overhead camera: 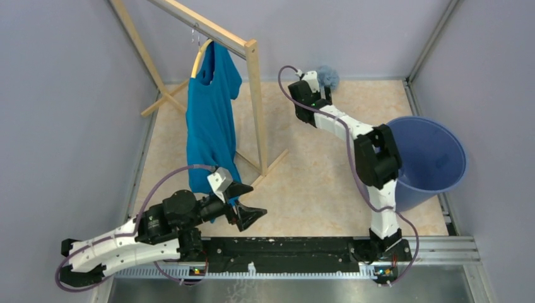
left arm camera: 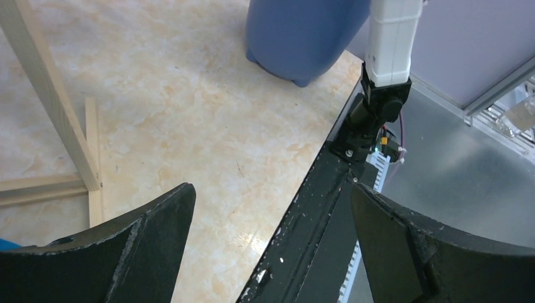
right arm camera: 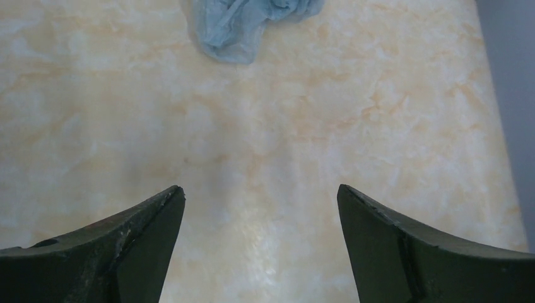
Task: Put the trash bags into the trash bin
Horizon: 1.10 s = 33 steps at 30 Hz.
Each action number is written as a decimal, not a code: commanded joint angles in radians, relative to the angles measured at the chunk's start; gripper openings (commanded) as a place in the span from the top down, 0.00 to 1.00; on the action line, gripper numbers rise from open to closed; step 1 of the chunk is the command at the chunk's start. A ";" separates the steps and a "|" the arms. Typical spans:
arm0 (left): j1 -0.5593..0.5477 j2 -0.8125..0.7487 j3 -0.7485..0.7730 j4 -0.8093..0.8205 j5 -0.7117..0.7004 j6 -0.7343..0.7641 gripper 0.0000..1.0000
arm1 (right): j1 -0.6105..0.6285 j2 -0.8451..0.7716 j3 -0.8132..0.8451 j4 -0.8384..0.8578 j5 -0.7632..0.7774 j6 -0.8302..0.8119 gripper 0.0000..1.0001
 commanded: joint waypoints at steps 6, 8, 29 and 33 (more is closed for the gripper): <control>-0.008 0.073 0.024 -0.020 0.055 0.024 0.01 | -0.064 0.351 0.323 0.117 -0.006 0.180 0.08; -0.012 0.060 0.016 -0.014 0.053 0.021 0.01 | -0.070 0.423 0.403 0.123 0.055 0.160 0.06; -0.109 0.016 0.001 -0.050 -0.134 0.002 0.01 | -0.146 0.678 0.777 0.163 -0.104 -0.085 1.00; -0.110 0.074 0.004 -0.044 -0.140 0.012 0.01 | -0.068 0.406 0.457 0.144 -0.157 -0.034 1.00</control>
